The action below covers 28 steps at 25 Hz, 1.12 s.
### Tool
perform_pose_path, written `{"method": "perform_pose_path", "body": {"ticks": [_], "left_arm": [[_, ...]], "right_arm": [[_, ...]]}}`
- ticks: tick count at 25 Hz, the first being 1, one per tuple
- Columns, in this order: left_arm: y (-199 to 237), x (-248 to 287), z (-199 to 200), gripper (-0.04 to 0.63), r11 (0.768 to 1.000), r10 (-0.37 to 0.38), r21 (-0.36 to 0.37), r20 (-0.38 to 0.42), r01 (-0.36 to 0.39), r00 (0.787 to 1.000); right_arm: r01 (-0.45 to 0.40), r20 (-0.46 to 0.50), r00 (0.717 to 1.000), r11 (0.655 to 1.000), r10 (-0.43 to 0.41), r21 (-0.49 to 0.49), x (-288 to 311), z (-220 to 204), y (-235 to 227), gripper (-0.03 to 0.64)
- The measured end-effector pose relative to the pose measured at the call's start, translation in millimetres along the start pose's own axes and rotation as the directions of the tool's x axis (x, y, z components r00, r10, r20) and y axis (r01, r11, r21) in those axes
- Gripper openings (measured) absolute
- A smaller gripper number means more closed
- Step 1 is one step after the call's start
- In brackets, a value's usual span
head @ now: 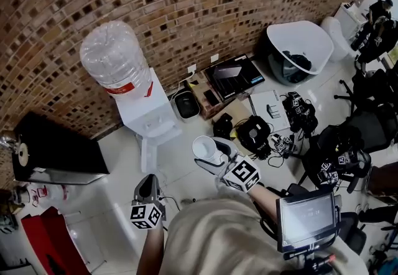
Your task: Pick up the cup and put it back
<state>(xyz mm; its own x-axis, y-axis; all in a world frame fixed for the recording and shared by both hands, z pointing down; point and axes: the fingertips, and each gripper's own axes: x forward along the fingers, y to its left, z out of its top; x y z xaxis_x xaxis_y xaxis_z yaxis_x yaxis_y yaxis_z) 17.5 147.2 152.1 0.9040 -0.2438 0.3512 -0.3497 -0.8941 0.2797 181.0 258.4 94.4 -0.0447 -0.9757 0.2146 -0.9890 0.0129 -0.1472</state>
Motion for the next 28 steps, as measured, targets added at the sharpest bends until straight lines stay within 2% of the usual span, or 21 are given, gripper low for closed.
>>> {"method": "perform_pose_path", "body": {"ticks": [8, 13, 21, 26, 28], "left_arm": [[-18, 0, 5, 0.012, 1.0, -0.025, 0.014, 0.037, 0.024, 0.999], [-21, 1, 5, 0.054, 1.0, -0.025, -0.004, 0.036, 0.025, 0.999], [-34, 9, -5, 0.049, 0.999, 0.039, -0.024, -0.001, -0.039, 0.999], [-57, 13, -11, 0.049, 0.996, 0.082, -0.035, -0.018, -0.083, 0.996], [-68, 13, -15, 0.023, 0.993, 0.108, -0.036, -0.027, -0.109, 0.994]], "right_arm": [[-0.001, 0.002, 1.0, 1.0, 0.001, 0.007, -6, -3, -7, 0.337], [0.003, 0.001, 1.0, 1.0, -0.003, 0.016, -13, -8, -16, 0.337], [0.015, -0.006, 1.0, 0.999, -0.015, 0.036, -36, -19, -47, 0.337], [0.0, -0.009, 1.0, 1.0, 0.0, 0.031, -54, -25, -75, 0.337], [-0.013, -0.017, 1.0, 0.999, 0.013, 0.031, -59, -29, -87, 0.337]]}}
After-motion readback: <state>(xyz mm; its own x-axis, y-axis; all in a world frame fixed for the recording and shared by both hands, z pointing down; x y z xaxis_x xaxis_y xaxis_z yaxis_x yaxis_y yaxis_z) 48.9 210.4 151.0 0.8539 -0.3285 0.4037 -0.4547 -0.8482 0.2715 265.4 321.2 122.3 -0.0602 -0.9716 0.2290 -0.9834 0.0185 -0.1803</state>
